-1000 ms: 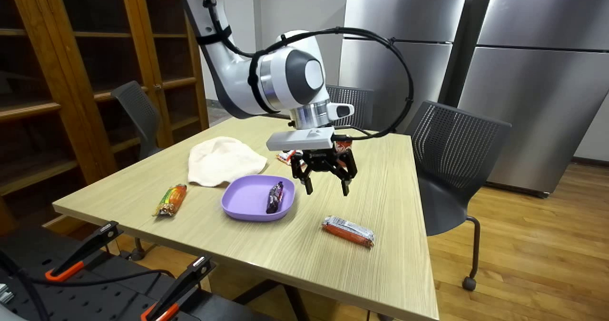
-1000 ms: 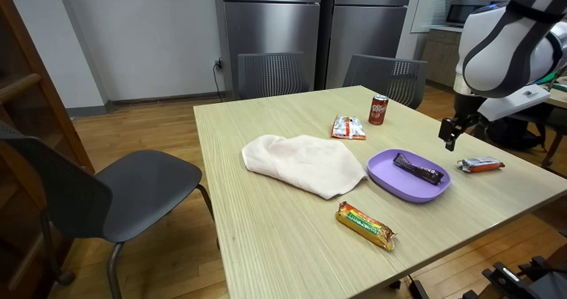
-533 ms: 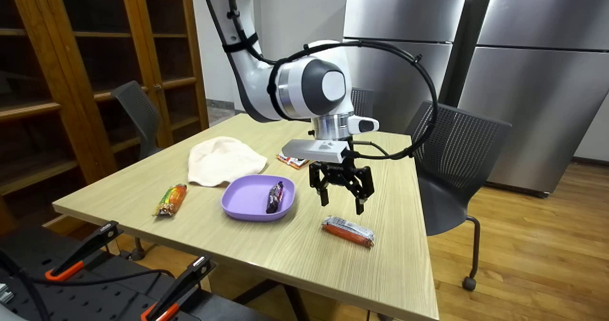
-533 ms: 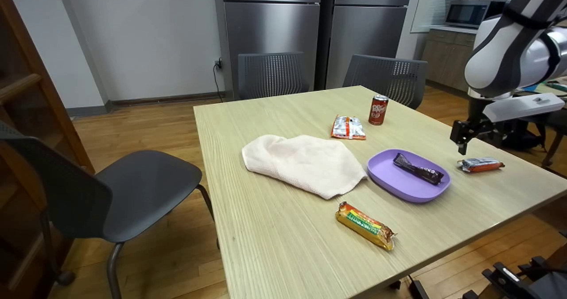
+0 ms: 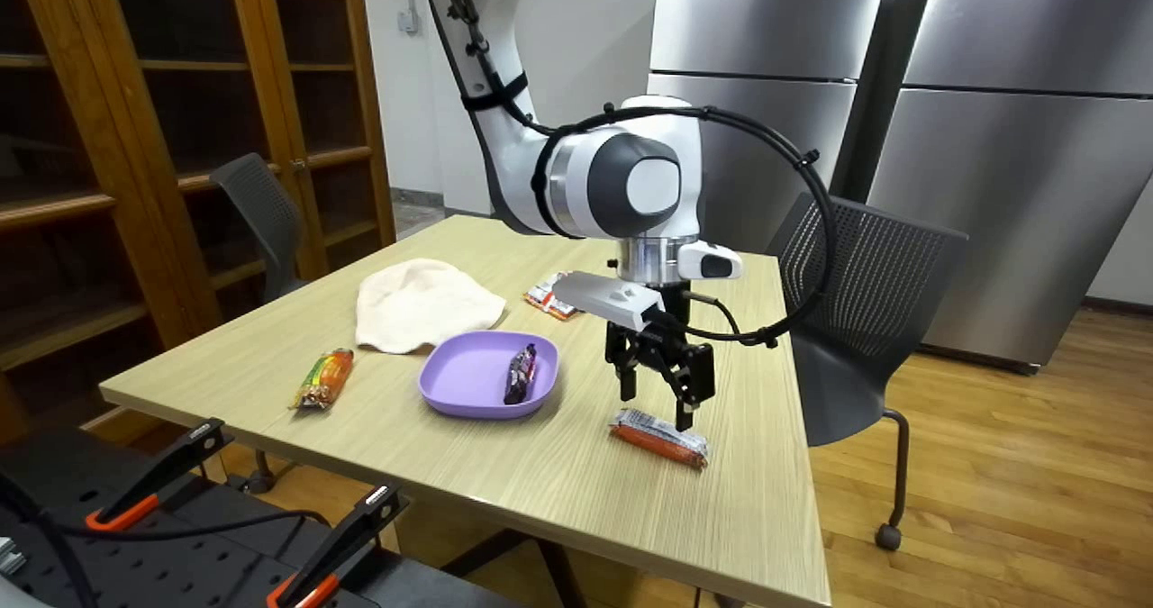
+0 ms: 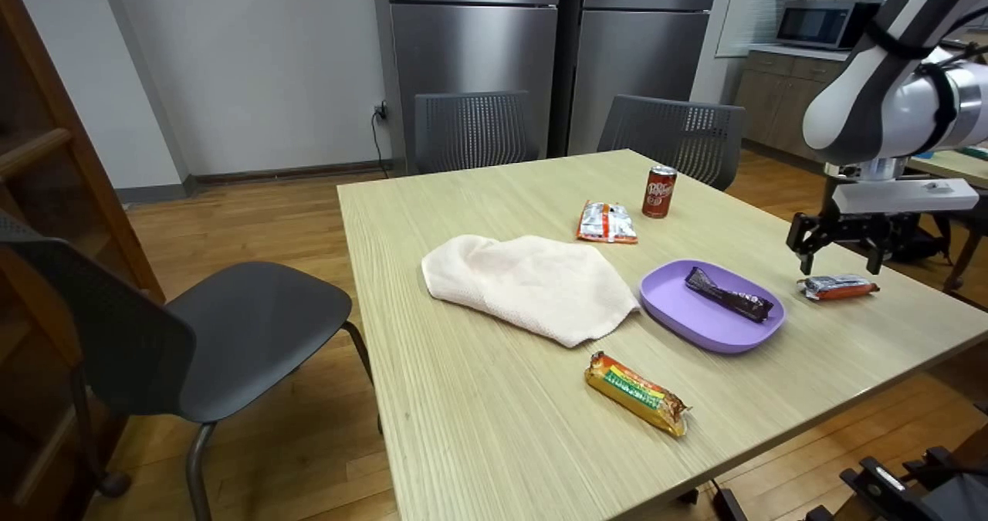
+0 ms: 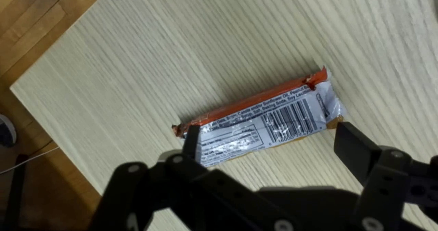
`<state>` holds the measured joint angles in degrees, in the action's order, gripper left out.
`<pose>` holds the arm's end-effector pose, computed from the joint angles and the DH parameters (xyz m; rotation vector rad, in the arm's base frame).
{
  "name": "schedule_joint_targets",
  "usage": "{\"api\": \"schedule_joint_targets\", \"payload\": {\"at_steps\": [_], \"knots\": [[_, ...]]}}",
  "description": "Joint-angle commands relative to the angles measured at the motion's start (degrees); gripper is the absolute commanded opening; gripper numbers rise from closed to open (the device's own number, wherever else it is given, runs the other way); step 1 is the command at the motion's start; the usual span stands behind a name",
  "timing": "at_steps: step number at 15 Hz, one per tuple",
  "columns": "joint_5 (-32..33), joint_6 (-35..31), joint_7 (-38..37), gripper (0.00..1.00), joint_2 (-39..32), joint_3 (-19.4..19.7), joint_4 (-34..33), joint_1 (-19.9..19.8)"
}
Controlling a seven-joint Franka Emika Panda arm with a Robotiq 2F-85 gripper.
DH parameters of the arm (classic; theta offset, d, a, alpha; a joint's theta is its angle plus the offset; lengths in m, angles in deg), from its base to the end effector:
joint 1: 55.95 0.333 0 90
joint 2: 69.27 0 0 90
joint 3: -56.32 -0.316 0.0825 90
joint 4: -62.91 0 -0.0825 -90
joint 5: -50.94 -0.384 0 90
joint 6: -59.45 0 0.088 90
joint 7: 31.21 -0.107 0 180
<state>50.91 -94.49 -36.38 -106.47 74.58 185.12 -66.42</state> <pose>0.4812 -0.2745 0.1072 2.8564 -0.7862 -0.1524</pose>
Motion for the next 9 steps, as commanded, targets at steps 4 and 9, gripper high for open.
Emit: {"api": "schedule_joint_targets", "payload": {"at_steps": [4,9], "knots": [[-6.9,6.5,-4.9,1.0,-1.0,-2.7,-2.8,-3.5],[-10.9,6.8,-7.6,1.0,-1.6,-2.9,-3.3,-4.5]]}}
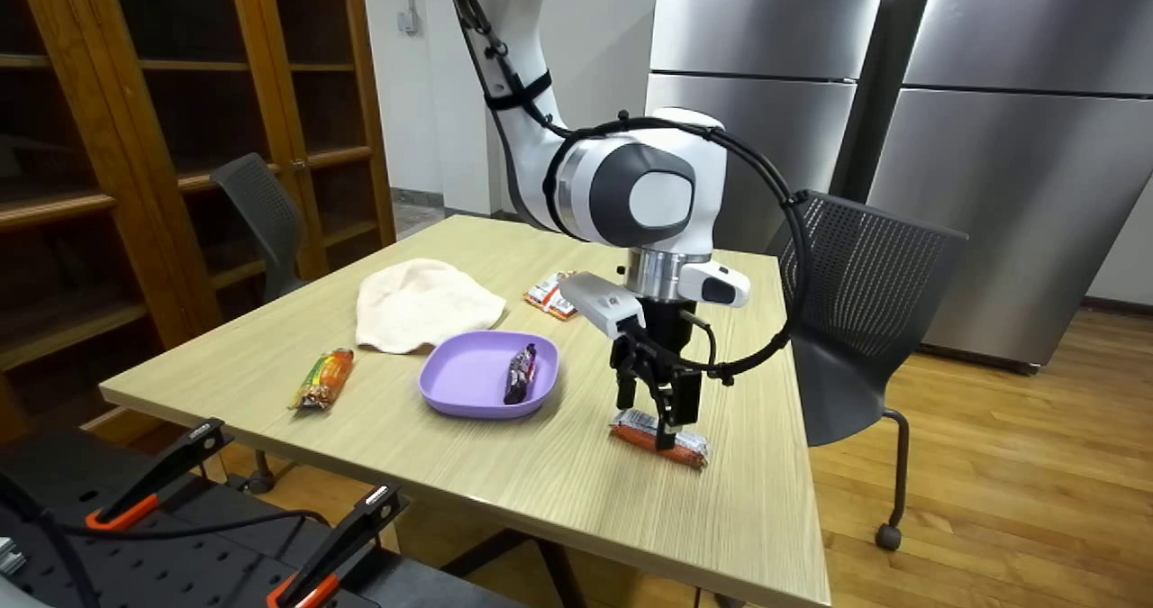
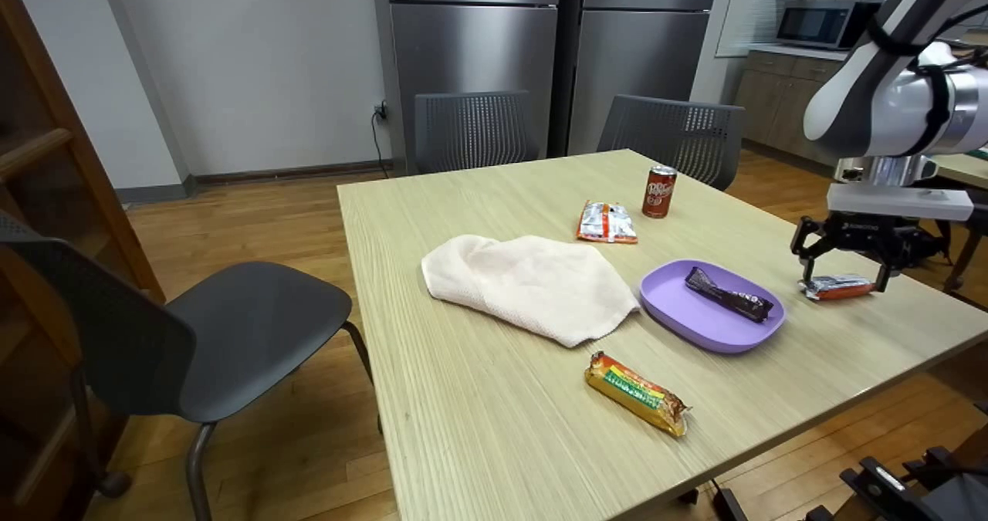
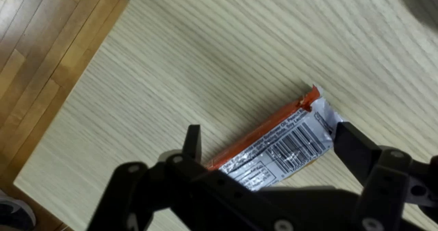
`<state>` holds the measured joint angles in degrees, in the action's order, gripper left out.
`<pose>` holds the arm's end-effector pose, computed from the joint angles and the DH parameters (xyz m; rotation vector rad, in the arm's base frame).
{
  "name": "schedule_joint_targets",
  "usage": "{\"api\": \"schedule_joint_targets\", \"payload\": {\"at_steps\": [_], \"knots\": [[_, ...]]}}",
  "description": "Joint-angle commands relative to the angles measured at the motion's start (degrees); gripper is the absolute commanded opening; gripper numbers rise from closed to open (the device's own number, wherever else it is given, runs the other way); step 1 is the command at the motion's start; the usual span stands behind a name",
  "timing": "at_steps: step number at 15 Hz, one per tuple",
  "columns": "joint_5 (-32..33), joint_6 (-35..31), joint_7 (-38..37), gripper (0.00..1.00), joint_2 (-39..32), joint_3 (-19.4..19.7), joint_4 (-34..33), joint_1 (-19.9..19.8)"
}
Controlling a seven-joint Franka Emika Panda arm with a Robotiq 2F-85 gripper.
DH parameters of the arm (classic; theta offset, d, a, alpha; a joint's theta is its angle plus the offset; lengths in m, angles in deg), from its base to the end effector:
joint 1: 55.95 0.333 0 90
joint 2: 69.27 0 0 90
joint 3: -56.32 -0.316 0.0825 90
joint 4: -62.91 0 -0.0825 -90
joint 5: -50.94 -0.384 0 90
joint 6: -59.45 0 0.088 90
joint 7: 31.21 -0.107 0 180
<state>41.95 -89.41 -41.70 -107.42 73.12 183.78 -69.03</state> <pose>0.4696 -0.2849 0.0965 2.8053 -1.1839 -0.2385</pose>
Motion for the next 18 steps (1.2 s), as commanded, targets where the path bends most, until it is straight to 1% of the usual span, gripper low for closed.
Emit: {"api": "schedule_joint_targets", "payload": {"at_steps": [1,4,10,11,12,13,14,18], "knots": [[-2.8,1.6,-2.7,1.0,-0.9,-1.6,-2.3,-2.1],[-4.7,2.1,-3.1,1.0,-1.6,-2.2,-3.5,-3.0],[-6.6,2.8,-3.9,1.0,-3.2,-2.5,-5.5,-4.1],[-6.8,2.9,-4.0,0.75,-3.5,-2.6,-5.7,-4.3],[-7.0,2.9,-3.9,0.72,-3.6,-2.7,-5.9,-4.5],[-7.2,2.9,-3.9,0.66,-3.6,-2.7,-6.0,-4.5],[-7.3,2.9,-3.9,0.56,-3.7,-2.6,-6.1,-4.5],[-7.1,2.6,-3.6,0.25,-3.3,-2.5,-6.1,-4.1]]}}
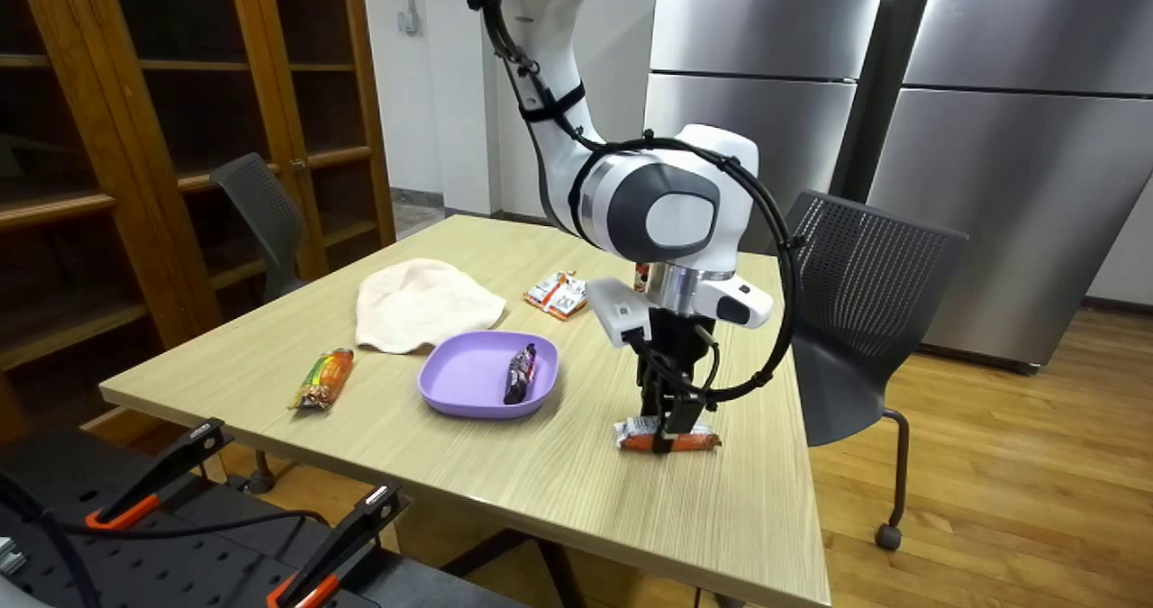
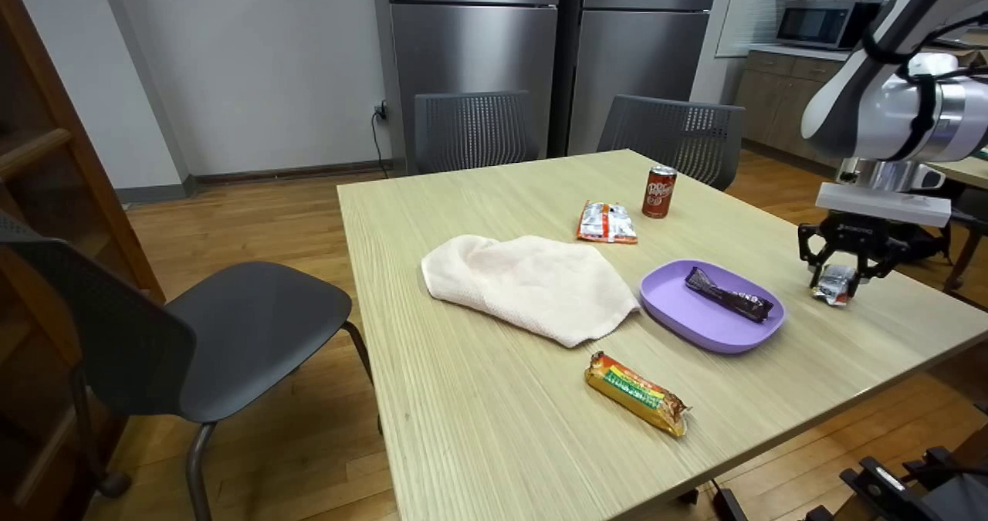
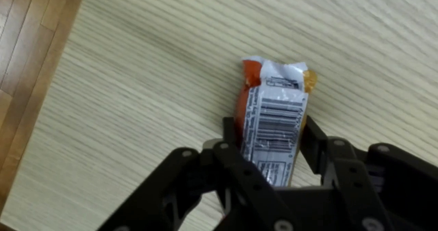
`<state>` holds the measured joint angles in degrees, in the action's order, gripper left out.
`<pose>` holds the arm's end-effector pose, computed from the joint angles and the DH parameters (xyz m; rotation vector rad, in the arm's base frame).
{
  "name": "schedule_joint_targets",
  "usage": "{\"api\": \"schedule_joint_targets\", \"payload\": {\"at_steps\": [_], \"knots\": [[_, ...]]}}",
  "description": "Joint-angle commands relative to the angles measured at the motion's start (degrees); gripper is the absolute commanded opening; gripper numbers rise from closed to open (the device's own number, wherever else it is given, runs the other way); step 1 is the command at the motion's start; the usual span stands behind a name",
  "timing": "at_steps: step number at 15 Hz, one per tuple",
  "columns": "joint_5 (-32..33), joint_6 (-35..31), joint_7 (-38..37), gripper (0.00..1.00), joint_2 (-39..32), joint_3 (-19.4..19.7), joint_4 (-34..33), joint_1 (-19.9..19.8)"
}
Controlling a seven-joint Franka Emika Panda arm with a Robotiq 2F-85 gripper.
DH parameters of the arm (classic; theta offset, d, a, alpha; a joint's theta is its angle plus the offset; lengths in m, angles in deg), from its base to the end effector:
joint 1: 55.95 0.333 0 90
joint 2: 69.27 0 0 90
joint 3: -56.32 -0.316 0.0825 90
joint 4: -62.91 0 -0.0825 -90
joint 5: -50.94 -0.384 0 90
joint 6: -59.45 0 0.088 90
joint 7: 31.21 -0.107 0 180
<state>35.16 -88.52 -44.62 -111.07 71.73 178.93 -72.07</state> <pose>0.4778 -0.3075 0.0835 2.7407 -1.4534 -0.2099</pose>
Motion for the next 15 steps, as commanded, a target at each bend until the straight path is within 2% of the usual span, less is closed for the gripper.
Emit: {"api": "schedule_joint_targets", "payload": {"at_steps": [1,7,15], "knots": [[-0.1,1.6,-0.6,0.19,0.8,-1.0,-1.0,-0.9],[3.5,0.2,1.2,0.18,4.2,-0.4,1.1,1.9],[14.2,-0.6,4.6,0.18,9.1,-0.9,3.3,7.4]]}}
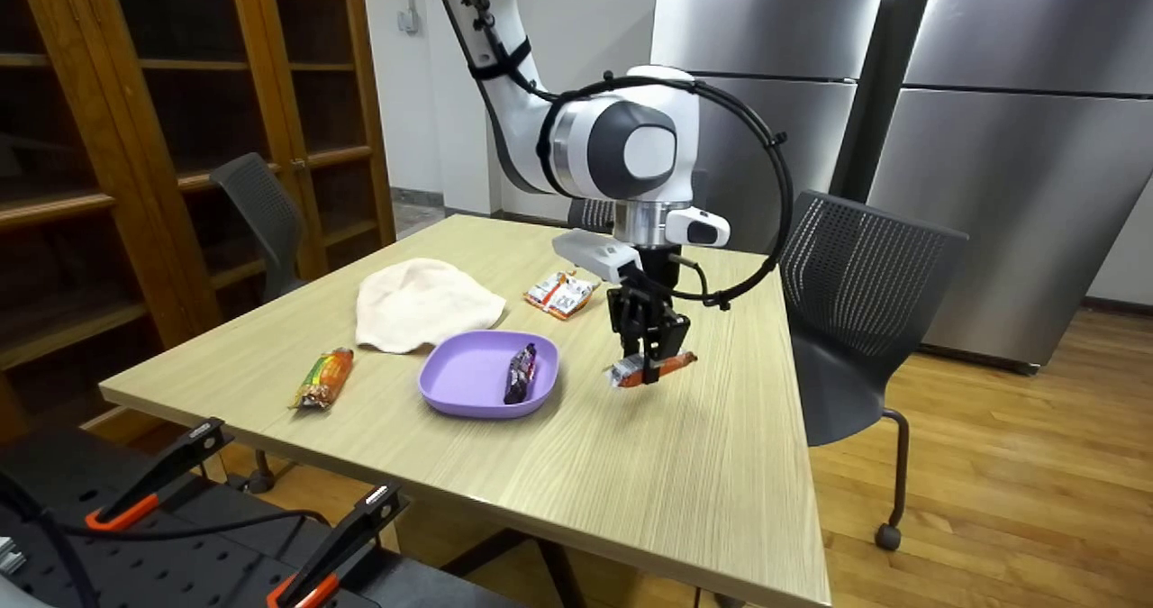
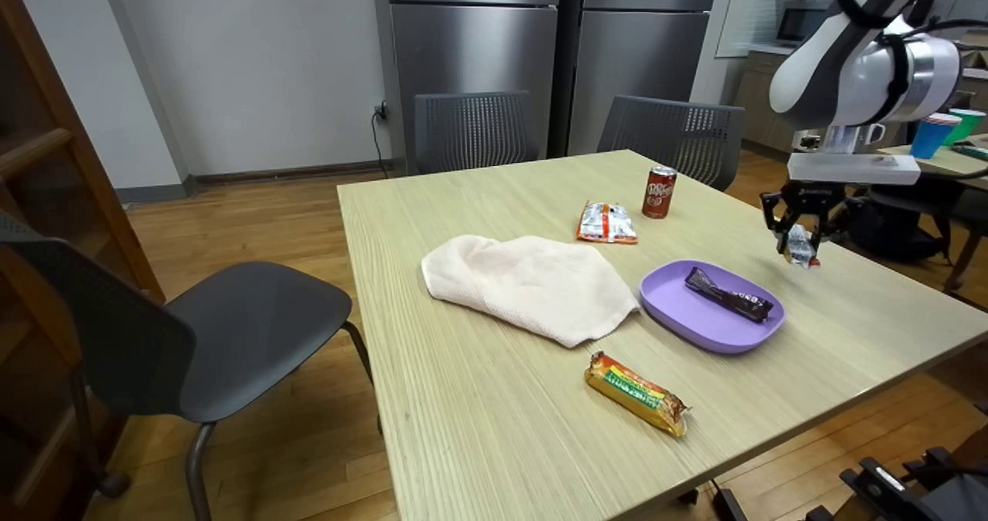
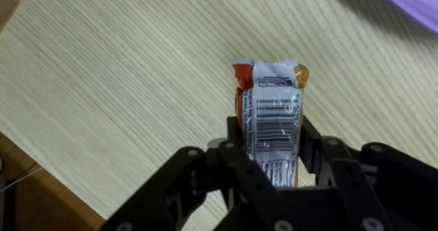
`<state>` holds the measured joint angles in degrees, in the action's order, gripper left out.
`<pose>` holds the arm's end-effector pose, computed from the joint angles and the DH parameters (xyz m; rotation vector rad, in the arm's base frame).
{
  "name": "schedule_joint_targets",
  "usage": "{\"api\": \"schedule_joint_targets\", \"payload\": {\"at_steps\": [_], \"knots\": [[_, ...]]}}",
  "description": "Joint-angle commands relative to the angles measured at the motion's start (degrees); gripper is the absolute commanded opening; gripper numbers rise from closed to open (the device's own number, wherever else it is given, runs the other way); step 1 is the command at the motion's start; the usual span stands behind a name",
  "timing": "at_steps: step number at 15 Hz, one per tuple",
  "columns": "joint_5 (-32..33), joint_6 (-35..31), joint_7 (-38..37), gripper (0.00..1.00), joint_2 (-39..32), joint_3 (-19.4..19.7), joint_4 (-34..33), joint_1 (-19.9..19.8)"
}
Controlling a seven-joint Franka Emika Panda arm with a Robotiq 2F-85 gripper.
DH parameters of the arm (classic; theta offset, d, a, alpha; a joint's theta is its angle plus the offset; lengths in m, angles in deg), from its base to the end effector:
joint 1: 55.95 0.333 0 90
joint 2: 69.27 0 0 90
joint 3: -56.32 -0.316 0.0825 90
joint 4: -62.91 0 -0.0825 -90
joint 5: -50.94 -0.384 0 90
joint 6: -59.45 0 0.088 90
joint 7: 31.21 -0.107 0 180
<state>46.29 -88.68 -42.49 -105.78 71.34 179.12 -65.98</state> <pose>0.5304 -0.2518 0.1330 2.8685 -0.9817 -0.1040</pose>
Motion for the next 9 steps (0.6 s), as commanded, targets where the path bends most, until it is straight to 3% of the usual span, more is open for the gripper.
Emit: {"api": "schedule_joint_targets", "payload": {"at_steps": [1,9], "knots": [[3.6,-0.4,3.6,0.18,4.4,-1.2,3.5,1.5],[6.1,-1.5,10.3,0.18,9.4,-6.5,8.8,3.8]]}}
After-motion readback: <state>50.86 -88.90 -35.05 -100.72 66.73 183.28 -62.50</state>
